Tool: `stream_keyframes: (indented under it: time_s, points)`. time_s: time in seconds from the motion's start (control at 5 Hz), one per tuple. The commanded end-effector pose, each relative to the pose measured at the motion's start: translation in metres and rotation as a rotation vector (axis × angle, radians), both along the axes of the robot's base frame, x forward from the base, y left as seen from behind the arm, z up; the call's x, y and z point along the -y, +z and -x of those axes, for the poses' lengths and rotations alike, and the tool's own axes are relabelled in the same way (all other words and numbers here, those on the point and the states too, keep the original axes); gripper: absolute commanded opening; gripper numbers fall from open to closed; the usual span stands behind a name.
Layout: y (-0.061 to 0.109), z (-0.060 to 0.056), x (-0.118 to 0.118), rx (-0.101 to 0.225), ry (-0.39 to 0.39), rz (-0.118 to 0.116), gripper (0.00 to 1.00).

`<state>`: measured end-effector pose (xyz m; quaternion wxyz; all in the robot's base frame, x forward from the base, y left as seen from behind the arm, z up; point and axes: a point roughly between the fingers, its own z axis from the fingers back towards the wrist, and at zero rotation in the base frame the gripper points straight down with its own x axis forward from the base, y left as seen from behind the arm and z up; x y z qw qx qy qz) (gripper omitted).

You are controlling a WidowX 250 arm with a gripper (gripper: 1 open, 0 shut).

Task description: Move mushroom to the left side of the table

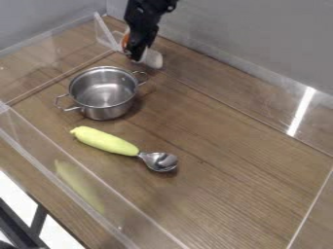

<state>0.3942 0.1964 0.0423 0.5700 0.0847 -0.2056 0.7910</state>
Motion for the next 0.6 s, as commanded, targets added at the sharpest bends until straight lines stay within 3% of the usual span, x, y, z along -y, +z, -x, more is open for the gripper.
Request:
stream_keyframes:
  time_s: [0.0,0.2,0.4]
  points:
    - [0.004,-0.032,0.047,0.067,-0.071,-0.012,0.0]
    - [0.001,-0.033,0.057,0.066,-0.068,-0.018,0.0]
    - [0.013,-0.045,0.065,0.064,-0.063,-0.021,0.0]
